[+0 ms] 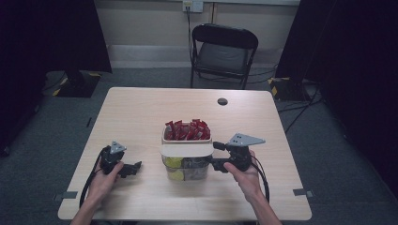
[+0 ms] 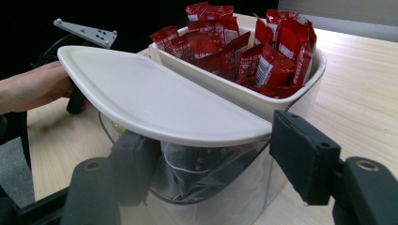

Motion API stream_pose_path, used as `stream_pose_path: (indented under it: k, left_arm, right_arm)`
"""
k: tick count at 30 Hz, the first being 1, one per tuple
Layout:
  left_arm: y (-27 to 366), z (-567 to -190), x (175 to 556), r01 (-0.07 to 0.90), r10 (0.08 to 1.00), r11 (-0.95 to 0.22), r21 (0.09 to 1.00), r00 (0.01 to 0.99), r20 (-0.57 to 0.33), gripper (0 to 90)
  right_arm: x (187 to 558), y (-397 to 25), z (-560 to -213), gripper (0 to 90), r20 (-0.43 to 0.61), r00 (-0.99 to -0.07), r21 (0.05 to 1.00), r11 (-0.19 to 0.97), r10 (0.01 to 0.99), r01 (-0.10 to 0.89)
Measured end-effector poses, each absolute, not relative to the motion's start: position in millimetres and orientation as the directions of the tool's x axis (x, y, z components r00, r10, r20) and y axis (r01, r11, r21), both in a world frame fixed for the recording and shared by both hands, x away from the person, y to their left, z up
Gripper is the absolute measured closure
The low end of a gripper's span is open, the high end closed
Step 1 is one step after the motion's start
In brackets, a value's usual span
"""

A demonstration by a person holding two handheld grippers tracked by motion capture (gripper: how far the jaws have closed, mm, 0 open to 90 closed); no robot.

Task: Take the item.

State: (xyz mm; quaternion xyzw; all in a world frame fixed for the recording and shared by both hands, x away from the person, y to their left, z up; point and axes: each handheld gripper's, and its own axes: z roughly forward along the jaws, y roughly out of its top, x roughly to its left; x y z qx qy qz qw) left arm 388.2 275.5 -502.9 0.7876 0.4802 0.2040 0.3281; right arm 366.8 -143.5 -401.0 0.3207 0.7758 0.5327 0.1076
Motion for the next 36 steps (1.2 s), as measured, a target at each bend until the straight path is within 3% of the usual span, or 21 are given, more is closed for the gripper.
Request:
stream_pose_path:
  k: [36]
  left_arm:
    - [275.4,-503.1,388.3,0.621,0.89,-0.322,0.714,0.455,0.005,0.3]
  right_arm:
    - [371.9,-145.5,-395.7,38.4,0.178,-0.775,0.9,0.219,0.606,0.378]
